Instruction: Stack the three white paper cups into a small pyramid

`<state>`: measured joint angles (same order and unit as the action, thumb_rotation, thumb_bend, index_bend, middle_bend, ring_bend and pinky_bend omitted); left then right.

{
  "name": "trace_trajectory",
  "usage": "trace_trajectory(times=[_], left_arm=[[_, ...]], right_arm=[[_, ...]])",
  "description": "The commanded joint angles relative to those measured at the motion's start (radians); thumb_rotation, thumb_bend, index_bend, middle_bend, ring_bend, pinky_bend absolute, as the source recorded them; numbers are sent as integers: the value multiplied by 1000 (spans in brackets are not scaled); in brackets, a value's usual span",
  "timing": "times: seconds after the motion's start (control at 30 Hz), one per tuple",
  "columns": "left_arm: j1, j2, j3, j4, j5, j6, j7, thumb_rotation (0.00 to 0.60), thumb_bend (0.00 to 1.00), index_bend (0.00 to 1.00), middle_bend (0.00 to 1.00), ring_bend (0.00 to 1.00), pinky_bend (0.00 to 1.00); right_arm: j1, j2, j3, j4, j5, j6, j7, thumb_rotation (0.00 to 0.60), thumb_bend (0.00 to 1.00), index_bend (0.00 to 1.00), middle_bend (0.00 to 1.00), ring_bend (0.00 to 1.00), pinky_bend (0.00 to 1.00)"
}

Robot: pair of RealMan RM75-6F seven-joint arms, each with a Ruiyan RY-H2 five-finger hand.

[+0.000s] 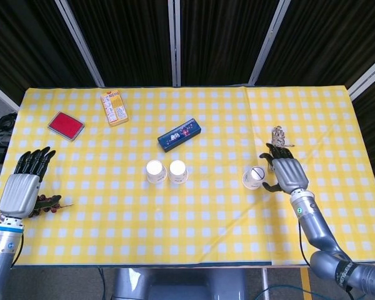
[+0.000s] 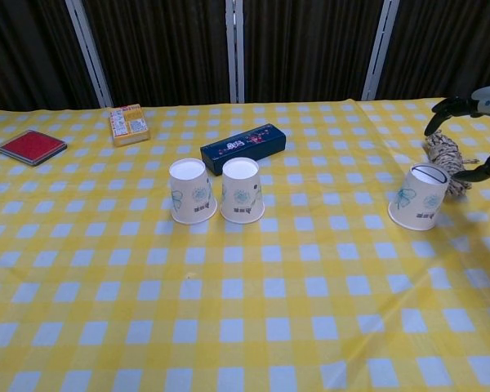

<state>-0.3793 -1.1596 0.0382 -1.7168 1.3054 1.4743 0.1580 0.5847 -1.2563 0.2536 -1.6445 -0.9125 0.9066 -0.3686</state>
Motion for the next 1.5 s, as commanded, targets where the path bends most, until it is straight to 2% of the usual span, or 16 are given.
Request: trace_trajectory(times=[0.03, 0.33, 0.53, 0.73, 0.9, 1.13, 1.33, 1.5], left_arm=[[4, 0, -7, 0, 3, -7, 3, 600, 86, 0, 0, 0, 0], [20, 1, -29, -3, 18, -28, 5, 600, 87, 0, 0, 0, 0], [33, 7, -46, -5, 31, -42, -8, 600, 86, 0, 0, 0, 0], [40, 8, -59, -2, 34, -56, -13, 600, 86, 0, 0, 0, 0], [45, 9, -68, -1, 38, -68, -15, 600, 87, 0, 0, 0, 0], [53, 9, -80, 3, 41, -81, -13, 600, 86, 0, 0, 0, 0], [57, 11, -94, 4, 37, -93, -23, 600, 86, 0, 0, 0, 0], [60, 15, -100, 8, 39, -107, -31, 600, 86, 0, 0, 0, 0]], right_arm=[[12, 0, -9, 3, 19, -7, -10, 600, 181, 260, 0, 0, 0], [33, -24, -45, 16, 52, -14, -19, 600, 172, 254, 0, 0, 0], [51, -97, -58, 105, 37, 1, -1, 600, 169, 262, 0, 0, 0], [53, -127, -57, 138, 30, 19, 19, 600, 174, 356, 40, 0, 0], [56, -135, -57, 146, 32, 31, 19, 600, 218, 447, 94, 0, 0], [64, -83, -11, 31, -62, 111, 36, 600, 223, 482, 124, 0, 0], [132, -31, 66, -126, -58, 121, -21, 600, 222, 480, 123, 0, 0], [219, -87, 111, -174, -30, 131, -85, 600, 223, 482, 124, 0, 0]])
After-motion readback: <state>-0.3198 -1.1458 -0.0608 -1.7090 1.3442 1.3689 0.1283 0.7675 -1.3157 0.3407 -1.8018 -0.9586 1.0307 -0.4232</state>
